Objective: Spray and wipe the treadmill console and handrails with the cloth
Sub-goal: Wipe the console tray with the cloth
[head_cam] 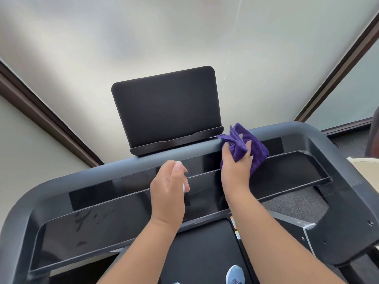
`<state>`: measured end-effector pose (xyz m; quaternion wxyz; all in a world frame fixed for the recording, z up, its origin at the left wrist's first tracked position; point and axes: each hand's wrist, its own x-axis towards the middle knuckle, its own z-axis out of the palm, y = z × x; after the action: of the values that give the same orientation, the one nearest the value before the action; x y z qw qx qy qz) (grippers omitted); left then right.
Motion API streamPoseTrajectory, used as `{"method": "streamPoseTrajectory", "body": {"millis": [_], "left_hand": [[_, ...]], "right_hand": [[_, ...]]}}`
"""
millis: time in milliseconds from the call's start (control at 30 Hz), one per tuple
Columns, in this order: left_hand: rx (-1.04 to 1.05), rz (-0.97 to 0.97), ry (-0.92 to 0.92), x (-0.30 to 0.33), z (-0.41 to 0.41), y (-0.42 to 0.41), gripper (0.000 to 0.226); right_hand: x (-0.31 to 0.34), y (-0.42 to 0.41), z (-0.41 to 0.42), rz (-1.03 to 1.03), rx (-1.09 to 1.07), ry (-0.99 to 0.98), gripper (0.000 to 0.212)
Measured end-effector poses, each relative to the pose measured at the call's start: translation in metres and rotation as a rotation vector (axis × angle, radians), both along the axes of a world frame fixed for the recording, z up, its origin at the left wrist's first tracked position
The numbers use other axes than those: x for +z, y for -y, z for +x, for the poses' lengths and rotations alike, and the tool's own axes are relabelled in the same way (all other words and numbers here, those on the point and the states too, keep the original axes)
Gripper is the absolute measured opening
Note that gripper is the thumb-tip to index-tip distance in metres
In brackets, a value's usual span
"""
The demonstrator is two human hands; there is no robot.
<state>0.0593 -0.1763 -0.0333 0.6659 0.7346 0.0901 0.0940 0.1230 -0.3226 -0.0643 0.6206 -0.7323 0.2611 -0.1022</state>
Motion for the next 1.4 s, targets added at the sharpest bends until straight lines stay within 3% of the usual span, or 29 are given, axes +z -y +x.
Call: {"method": "streamPoseTrajectory", "body": {"millis": [67, 167, 233, 433, 600, 767, 933, 1000, 1167, 1300, 1400], "left_hand": [[-0.005, 0.013, 0.007, -0.002, 0.001, 0.000, 0.050], [0.013, 0.007, 0.016, -0.009, 0.000, -0.002, 0.062], [0.050, -0.054, 0.015, -0.014, -0.001, -0.004, 0.069], [0.014, -0.104, -0.016, -0.014, -0.012, -0.004, 0.071], [0.012, -0.163, -0.031, -0.011, -0.019, -0.004, 0.077], [0.049, -0.139, -0.020, -0.018, -0.021, 0.002, 0.073], [0.139, -0.130, 0.034, -0.018, -0.027, 0.007, 0.079], [0.190, -0.143, 0.041, -0.016, -0.028, 0.012, 0.081], [0.278, -0.121, 0.002, -0.013, -0.032, 0.020, 0.081], [0.307, -0.054, -0.018, -0.010, -0.029, 0.024, 0.082], [0.323, -0.053, -0.043, -0.008, -0.029, 0.027, 0.081]], "right_hand": [[-0.003, -0.014, -0.014, -0.048, 0.132, 0.022, 0.073], [-0.016, -0.022, -0.048, -0.583, 0.501, 0.060, 0.065], [-0.026, -0.019, -0.070, -0.795, 0.633, 0.070, 0.063], [-0.037, 0.018, -0.109, -0.831, 0.660, 0.135, 0.063], [-0.023, 0.045, -0.080, -0.789, 0.382, -0.013, 0.063], [0.009, 0.025, -0.035, -0.445, 0.034, -0.197, 0.061], [0.009, -0.022, 0.000, -0.112, 0.030, -0.043, 0.069], [0.009, -0.040, -0.011, -0.165, 0.210, 0.019, 0.070], [-0.013, -0.021, -0.070, -0.690, 0.814, 0.100, 0.064], [-0.026, 0.023, -0.095, -0.799, 0.887, 0.139, 0.062], [-0.034, 0.055, -0.099, -0.821, 0.725, 0.163, 0.064]]}}
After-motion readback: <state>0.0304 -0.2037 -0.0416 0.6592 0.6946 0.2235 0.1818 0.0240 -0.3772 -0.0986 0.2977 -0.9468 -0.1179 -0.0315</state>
